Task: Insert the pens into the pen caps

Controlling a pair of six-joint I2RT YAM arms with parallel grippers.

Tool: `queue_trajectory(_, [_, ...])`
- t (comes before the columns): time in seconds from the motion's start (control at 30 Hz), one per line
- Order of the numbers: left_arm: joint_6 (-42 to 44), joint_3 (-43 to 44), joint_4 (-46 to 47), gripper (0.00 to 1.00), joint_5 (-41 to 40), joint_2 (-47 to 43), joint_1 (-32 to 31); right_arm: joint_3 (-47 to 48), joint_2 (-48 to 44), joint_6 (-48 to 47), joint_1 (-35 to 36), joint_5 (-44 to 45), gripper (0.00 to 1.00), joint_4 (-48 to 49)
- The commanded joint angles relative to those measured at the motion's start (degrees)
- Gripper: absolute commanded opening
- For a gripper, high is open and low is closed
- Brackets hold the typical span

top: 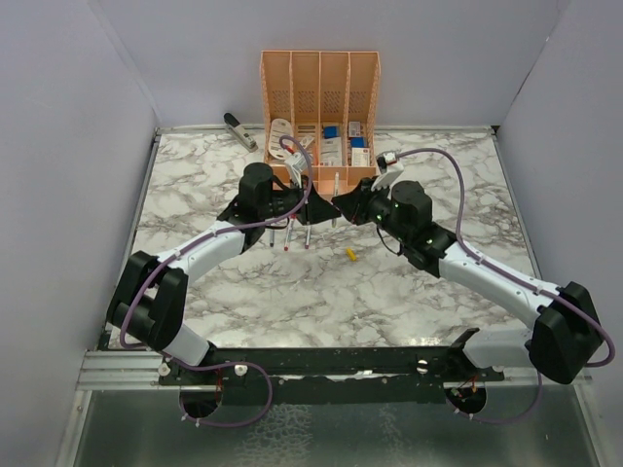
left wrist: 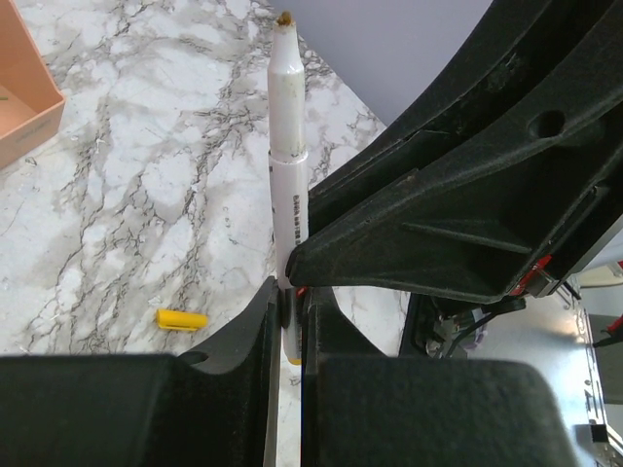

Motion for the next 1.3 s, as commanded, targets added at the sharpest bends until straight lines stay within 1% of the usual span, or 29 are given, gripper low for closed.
queue_trajectory(0.0, [-0.5, -1.3, 1.6, 0.00, -3.7, -1.3, 0.0, 1.8, -1.5, -2.8, 0.2, 1.1, 0.18, -2.0])
queue_trajectory(0.07, [-1.0, -2.0, 0.3, 0.00, -4.9, -0.9, 0.3, 1.6, -3.2, -4.0, 0.2, 2.9, 0.24, -3.1])
queue_trajectory(0.13, [-1.1, -2.5, -2.3, 0.00, -6.1, -0.3, 0.5, 1.6, -4.9, -5.5, 0.2, 5.0, 0.27, -5.0])
queue_trajectory(0.23, [0.3, -3.1, -6.5, 0.00, -8.1, 0.3, 0.8, 2.2, -6.0, -7.3, 0.2, 8.6, 0.28, -9.1])
queue_trajectory(0.33, [3.6, -2.8, -12.7, 0.00, -11.1, 0.3, 0.9, 2.8, -5.8, -8.0, 0.2, 11.7, 0.28, -14.1])
queue_trajectory(0.4, [5.4, -2.4, -15.7, 0.00, -12.5, 0.1, 0.9, 4.2, -3.9, -8.1, 0.2, 13.9, 0.29, -19.4])
queue_trajectory(0.5, [7.1, -1.9, -17.9, 0.00, -13.2, -0.2, 1.0, 7.4, 2.3, -7.9, 0.2, 15.6, 0.31, -29.5])
queue_trajectory(0.57, [7.3, -1.6, -18.3, 0.00, -13.1, -0.1, 1.0, 8.6, 6.5, -8.3, 0.2, 14.2, 0.31, -33.9])
queue_trajectory(0.63, [7.2, -1.6, -18.1, 0.00, -12.7, 0.1, 1.0, 8.9, 10.0, -8.2, 0.2, 12.7, 0.32, -36.3])
queue_trajectory(0.83, [6.5, -2.7, -17.0, 0.00, -11.3, 0.0, 1.0, 8.7, 15.5, -9.4, 0.2, 8.2, 0.32, -36.9])
queue_trajectory(1.27, [7.3, -3.0, -17.3, 0.00, -9.9, -0.1, 1.0, 10.1, 21.7, -12.2, 0.2, 4.8, 0.32, -35.5])
